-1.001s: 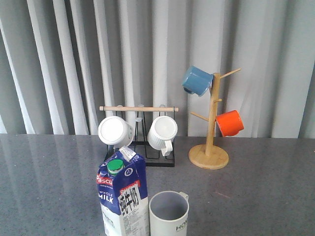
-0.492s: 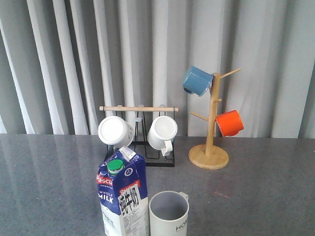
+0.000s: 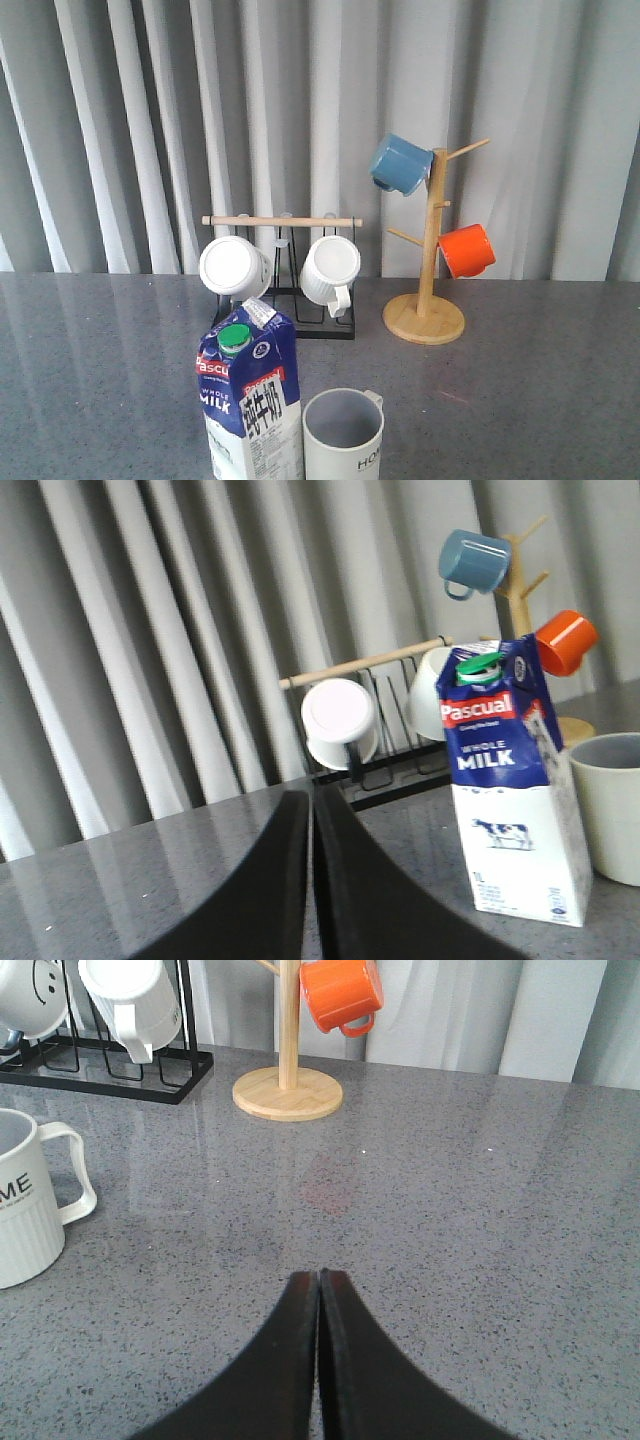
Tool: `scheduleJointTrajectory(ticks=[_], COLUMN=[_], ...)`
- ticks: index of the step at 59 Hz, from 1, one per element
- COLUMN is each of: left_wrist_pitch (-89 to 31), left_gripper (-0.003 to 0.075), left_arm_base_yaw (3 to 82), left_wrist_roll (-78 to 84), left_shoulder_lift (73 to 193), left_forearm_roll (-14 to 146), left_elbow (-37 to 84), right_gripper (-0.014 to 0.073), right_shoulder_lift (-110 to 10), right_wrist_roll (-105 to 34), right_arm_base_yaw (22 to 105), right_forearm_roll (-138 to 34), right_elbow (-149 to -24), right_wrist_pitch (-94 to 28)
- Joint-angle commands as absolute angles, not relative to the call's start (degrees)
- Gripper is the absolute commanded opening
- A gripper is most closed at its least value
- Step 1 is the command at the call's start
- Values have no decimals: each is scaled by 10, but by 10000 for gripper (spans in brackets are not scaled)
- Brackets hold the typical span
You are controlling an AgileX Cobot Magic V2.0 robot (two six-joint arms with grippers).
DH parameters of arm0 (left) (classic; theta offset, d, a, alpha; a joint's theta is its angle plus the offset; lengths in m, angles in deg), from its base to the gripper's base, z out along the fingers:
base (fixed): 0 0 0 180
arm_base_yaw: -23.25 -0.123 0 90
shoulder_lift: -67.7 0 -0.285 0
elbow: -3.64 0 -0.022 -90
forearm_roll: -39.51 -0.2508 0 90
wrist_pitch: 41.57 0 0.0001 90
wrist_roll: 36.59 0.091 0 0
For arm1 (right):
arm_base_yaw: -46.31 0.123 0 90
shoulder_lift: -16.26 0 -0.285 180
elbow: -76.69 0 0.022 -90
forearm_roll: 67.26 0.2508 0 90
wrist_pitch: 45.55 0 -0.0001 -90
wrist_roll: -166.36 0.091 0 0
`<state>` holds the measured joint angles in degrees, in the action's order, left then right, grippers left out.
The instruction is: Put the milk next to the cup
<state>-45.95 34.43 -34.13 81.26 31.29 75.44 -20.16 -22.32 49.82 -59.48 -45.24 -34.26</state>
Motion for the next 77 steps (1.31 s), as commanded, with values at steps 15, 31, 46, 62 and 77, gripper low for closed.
scheduleJointTrajectory(ticks=[15, 31, 46, 62, 77], left_wrist_pitch=[-490, -525, -524, -524, -524], left_gripper=[-6, -6, -6, -6, -6], left_arm_base_yaw=[227, 227, 227, 227, 227], left_wrist_roll=[-347, -344, -344, -344, -344], left_shoulder_lift=[740, 741, 741, 741, 741], left_forearm_roll=[400, 400, 400, 400, 400], left_elbow=[810, 806, 806, 806, 806], right_gripper=[-4, -4, -4, -4, -4], right_shoulder_lift=[-204, -204, -204, -204, -192], right_wrist_roll=[-226, -226, -226, -226, -228], right_arm_base_yaw=[493, 493, 493, 493, 493], right_forearm_roll=[-600, -600, -600, -600, -600], right_elbow=[-467, -467, -467, -467, -465], right_wrist_pitch=[-382, -383, -383, -383, -378])
